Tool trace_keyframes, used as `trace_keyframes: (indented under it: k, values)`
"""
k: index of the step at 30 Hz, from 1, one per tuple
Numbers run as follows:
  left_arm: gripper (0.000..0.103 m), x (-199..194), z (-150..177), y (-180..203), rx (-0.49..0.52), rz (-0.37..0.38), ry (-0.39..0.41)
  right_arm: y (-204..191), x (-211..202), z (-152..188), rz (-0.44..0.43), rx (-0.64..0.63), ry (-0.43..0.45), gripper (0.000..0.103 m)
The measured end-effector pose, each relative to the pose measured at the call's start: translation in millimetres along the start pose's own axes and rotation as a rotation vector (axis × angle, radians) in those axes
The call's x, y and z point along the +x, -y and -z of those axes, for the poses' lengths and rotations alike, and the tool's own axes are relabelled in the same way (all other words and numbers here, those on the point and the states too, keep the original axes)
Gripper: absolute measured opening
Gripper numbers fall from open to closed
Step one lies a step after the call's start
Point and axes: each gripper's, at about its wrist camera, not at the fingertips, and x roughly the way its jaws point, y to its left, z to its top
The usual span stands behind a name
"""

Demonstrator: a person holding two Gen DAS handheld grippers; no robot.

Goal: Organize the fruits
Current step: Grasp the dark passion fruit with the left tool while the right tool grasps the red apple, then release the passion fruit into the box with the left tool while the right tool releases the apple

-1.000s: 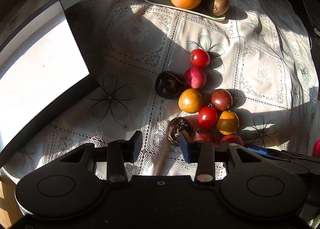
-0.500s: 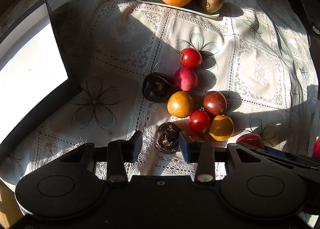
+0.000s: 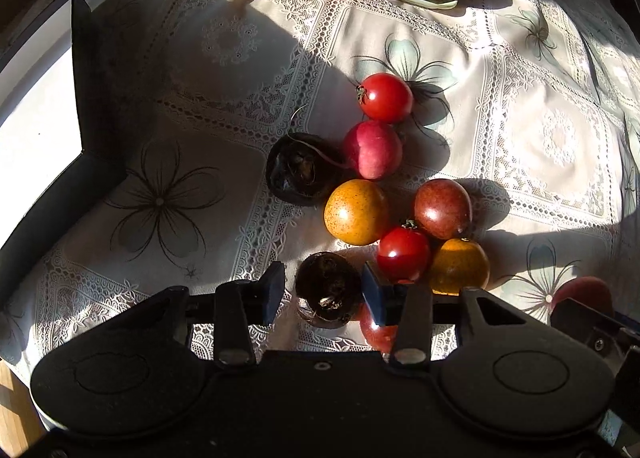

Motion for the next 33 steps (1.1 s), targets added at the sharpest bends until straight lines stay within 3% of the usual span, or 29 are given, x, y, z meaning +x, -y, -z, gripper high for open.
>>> trace_keyframes:
  k: [11,12,19,24,33]
  values:
    - [0.052,11,-3,9,0.011,-0.041,-0.02,7,0,-1,0.002,0.013,0.0,0.041]
    - [0.047,11,-2,7,0.003,-0.038,-0.019,7,1,-1,0.005,0.013,0.001,0.041]
    - [0.047,-18,6,-6,0.002,-0.019,0.047,-3,0,-6,0.005,0.014,0.009,0.041]
    - [0.047,-56,5,-38,-0.032,-0.024,0.131,-26,-8,-11,-0.006,-0.012,0.046,0.041]
    - [0.047,-96,2,-122,-0.169,-0.115,0.25,-100,-14,-3,-0.032,-0.134,0.104,0.041]
